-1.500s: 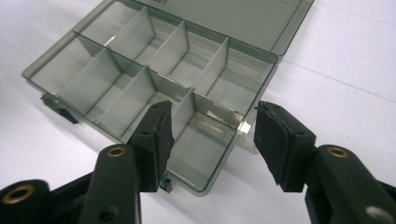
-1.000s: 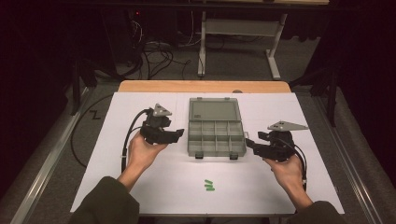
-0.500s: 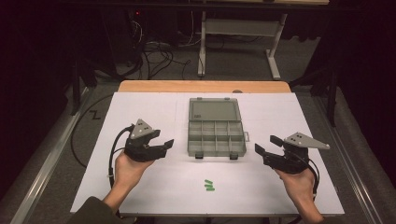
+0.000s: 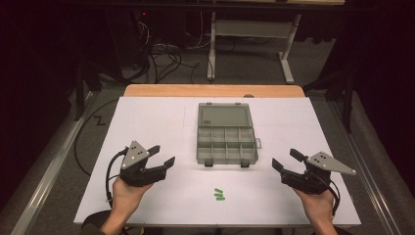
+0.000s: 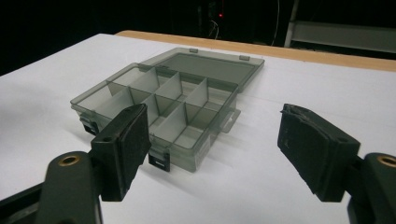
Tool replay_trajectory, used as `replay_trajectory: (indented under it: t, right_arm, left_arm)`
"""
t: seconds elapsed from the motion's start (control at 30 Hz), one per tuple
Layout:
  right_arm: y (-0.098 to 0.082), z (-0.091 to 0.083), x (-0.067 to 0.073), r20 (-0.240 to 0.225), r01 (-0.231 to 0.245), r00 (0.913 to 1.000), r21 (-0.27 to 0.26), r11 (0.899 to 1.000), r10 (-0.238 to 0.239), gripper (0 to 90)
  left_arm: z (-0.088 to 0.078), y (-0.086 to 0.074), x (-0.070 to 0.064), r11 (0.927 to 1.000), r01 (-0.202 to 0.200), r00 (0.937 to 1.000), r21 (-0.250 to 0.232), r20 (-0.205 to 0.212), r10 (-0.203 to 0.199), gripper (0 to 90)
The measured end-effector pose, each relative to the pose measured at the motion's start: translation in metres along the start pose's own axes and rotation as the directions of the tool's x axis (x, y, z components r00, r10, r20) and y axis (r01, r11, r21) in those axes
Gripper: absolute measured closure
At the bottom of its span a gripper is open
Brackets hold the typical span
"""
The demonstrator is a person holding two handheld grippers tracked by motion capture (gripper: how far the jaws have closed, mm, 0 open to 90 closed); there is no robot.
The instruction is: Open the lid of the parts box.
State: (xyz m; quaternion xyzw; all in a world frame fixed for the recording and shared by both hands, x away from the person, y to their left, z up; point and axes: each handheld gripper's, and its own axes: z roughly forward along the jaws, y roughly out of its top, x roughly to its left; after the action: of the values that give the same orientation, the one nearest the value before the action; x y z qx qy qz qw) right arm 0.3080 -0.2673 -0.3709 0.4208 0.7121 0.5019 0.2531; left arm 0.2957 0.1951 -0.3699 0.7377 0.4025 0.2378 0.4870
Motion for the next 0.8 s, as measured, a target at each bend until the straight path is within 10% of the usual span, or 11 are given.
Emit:
replay_trajectory:
  t: [0.8]
  right_arm:
    - [-0.035,-0.007,0.002,0.004,-0.044,0.9990,-0.042,0.998,0.044,25.6]
  left_arm:
    - [-0.006,-0.040,0.001,0.9965,0.045,0.9986,-0.071,-0.025,-0.047,34.2]
